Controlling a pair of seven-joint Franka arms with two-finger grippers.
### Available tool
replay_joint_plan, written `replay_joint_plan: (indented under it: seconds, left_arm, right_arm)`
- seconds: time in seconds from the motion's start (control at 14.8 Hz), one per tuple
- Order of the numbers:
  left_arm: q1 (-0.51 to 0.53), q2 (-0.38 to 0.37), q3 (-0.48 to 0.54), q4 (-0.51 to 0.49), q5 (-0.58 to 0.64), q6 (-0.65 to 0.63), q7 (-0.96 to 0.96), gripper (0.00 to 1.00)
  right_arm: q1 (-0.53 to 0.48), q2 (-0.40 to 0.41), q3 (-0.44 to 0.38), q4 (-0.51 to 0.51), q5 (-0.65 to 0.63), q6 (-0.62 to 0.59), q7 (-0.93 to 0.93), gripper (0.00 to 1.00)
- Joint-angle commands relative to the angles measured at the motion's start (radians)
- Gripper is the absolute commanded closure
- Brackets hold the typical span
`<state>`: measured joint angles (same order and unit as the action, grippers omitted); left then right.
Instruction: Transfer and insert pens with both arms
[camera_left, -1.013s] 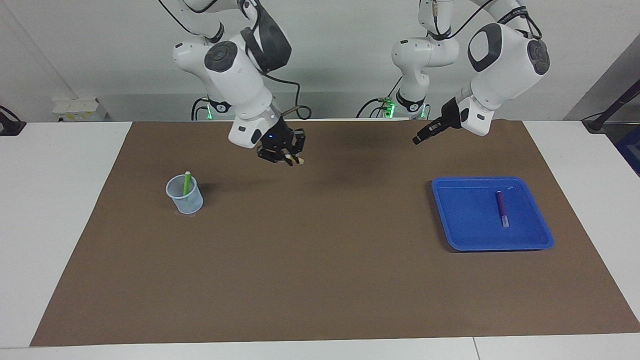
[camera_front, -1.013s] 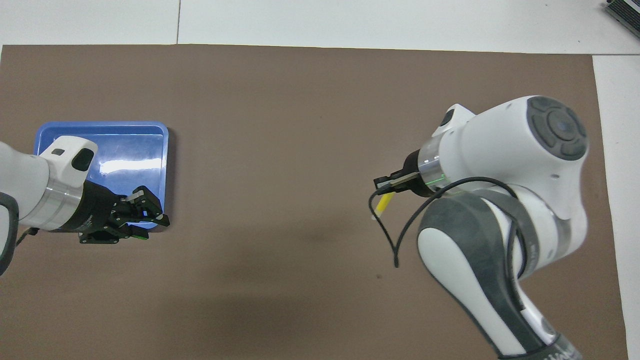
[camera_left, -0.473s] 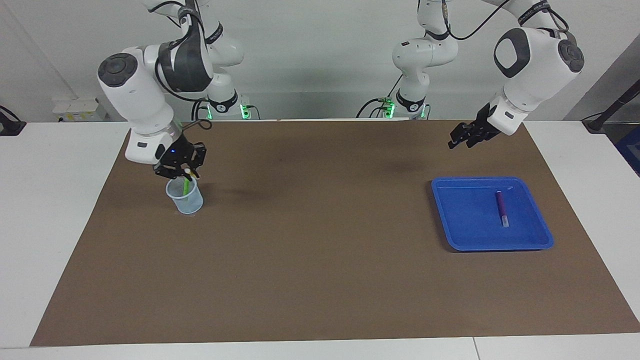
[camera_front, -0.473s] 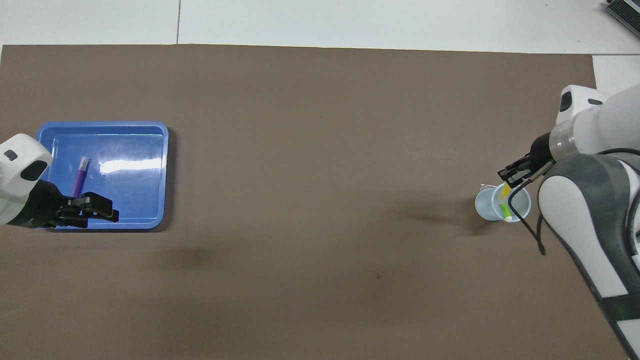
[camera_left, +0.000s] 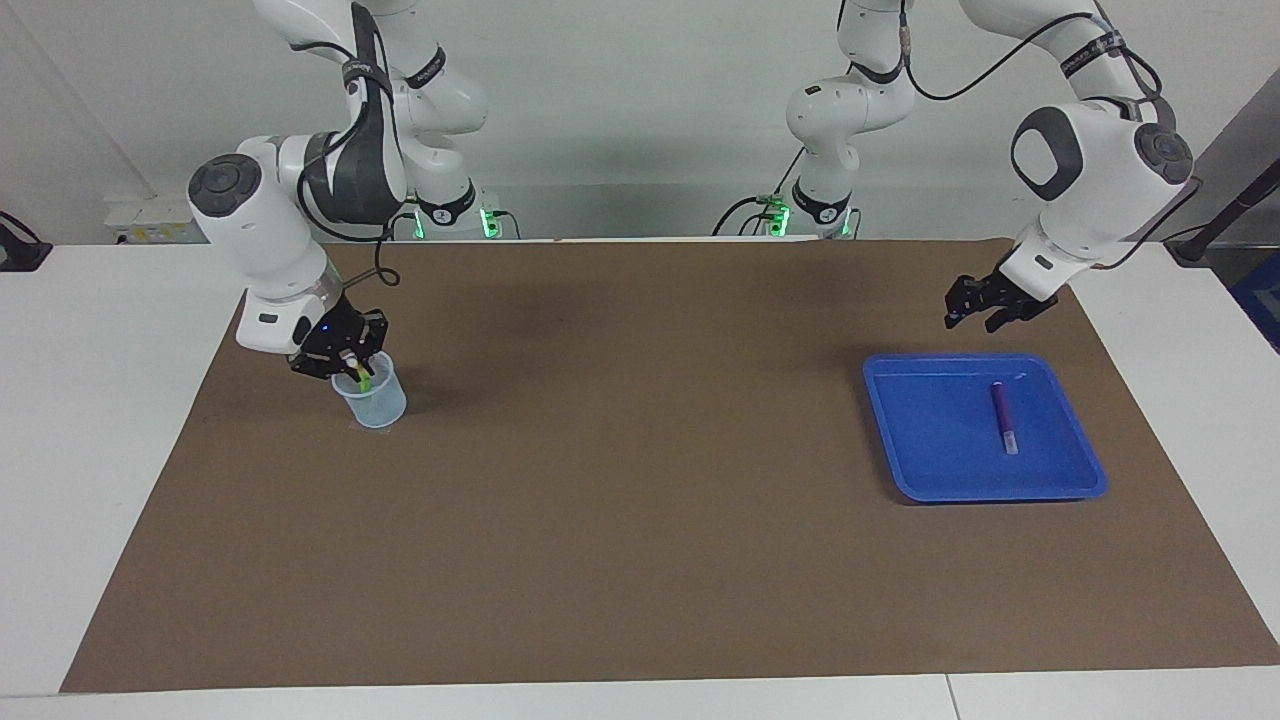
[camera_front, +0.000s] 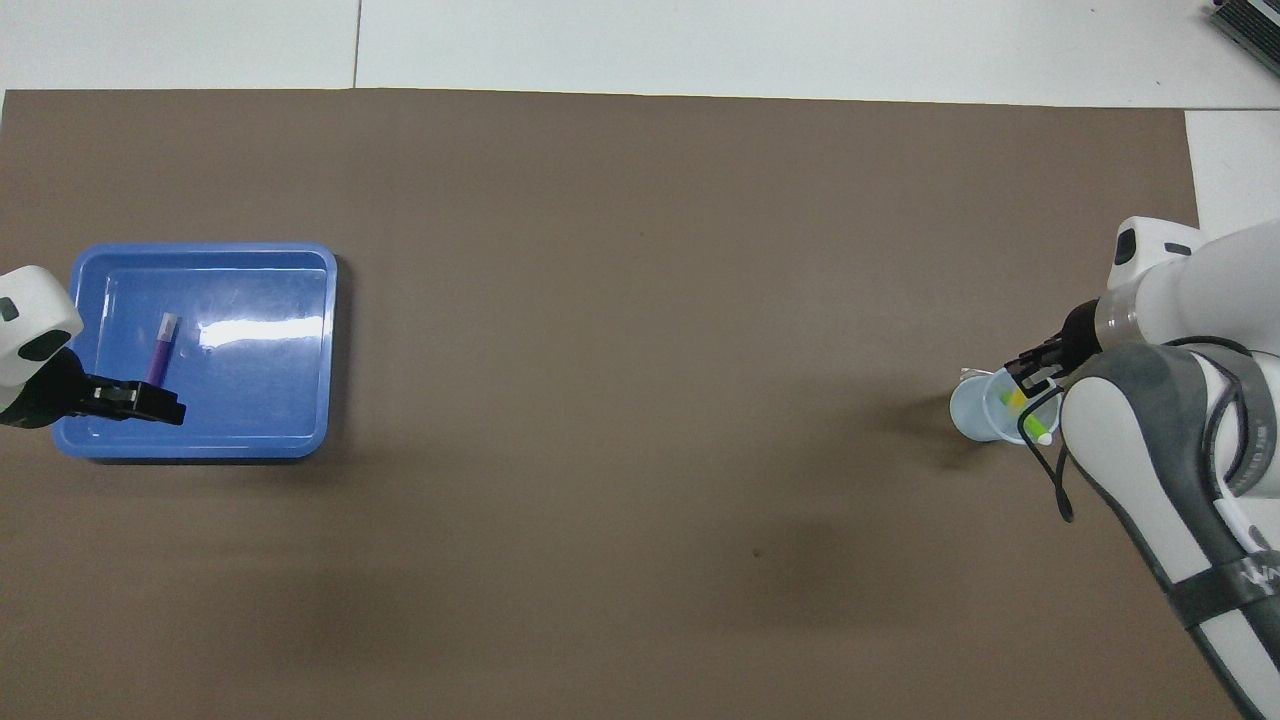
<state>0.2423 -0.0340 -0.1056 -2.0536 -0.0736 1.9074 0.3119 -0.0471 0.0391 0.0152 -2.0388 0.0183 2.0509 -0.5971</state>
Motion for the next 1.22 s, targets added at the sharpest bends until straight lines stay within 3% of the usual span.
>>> replay_joint_plan:
  seconds: [0.0,0.14,0.2,0.34,0.61,0.81,1.15]
  left_arm:
    - [0.017,0.032,-0.006,-0.011,0.038,0.076,0.035,0.34]
    - [0.028,0.063,-0.005,-0.011,0.058,0.132,0.036,0.34]
    - [0.038,0.083,-0.005,-0.011,0.069,0.156,0.048,0.34]
    - [0.060,0.121,-0.005,-0.010,0.084,0.214,0.104,0.34]
    - [0.075,0.209,-0.002,0.000,0.115,0.320,0.147,0.35]
    - [0.081,0.252,-0.002,0.009,0.135,0.367,0.165,0.35]
    - [0.083,0.304,0.000,0.044,0.155,0.398,0.184,0.35]
  right_arm:
    - [-0.020,-0.038,0.017,-0.081,-0.017,0.070,-0.013,0.95]
    - [-0.022,-0.036,0.017,-0.084,-0.017,0.081,-0.015,0.55]
    - [-0.022,-0.034,0.017,-0.078,-0.017,0.078,-0.015,0.45]
    - [-0.019,-0.030,0.019,-0.046,-0.006,0.061,-0.013,0.38]
    - [-0.004,-0.025,0.028,0.055,0.031,-0.015,0.098,0.36]
    - [0.010,-0.025,0.039,0.069,0.297,-0.041,0.242,0.34]
    - [0.093,-0.025,0.057,0.069,0.432,-0.026,0.485,0.30]
